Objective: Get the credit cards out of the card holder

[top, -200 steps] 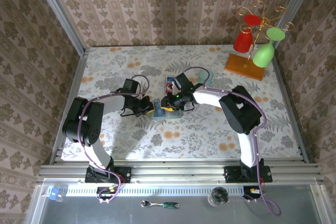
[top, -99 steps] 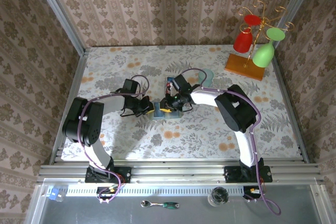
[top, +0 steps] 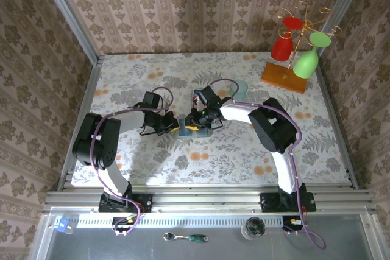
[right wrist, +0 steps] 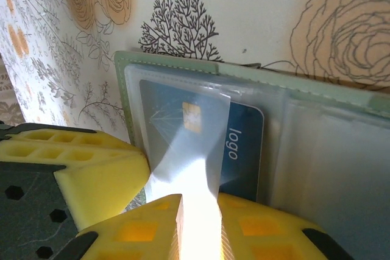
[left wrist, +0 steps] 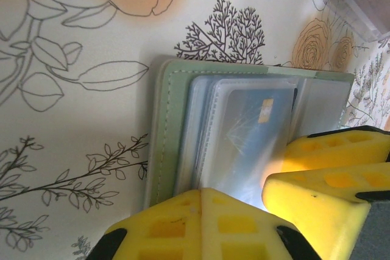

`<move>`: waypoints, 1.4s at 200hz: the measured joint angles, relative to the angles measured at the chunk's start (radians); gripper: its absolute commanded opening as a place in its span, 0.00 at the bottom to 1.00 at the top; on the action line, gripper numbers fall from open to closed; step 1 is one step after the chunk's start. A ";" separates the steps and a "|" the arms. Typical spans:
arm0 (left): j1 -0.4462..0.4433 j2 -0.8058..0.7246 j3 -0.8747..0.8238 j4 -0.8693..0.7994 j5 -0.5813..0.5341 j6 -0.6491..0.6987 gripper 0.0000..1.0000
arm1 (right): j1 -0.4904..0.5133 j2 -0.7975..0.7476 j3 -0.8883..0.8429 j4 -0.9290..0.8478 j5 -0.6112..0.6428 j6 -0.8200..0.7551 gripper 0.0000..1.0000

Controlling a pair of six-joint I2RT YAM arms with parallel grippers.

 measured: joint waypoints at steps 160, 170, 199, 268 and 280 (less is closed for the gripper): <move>0.000 -0.022 0.001 -0.025 0.000 0.006 0.05 | 0.008 -0.064 -0.009 -0.078 0.097 -0.052 0.23; 0.000 -0.032 0.005 -0.034 0.000 0.006 0.05 | 0.008 -0.072 -0.011 -0.078 0.097 -0.052 0.23; -0.002 -0.046 0.026 -0.049 0.001 0.006 0.04 | 0.008 -0.096 -0.016 -0.077 0.097 -0.052 0.25; -0.029 -0.016 0.045 -0.059 0.000 0.013 0.00 | -0.001 -0.110 -0.045 -0.063 0.097 -0.051 0.27; -0.028 0.002 0.045 -0.062 0.000 0.014 0.00 | -0.004 -0.110 -0.049 -0.063 0.097 -0.051 0.27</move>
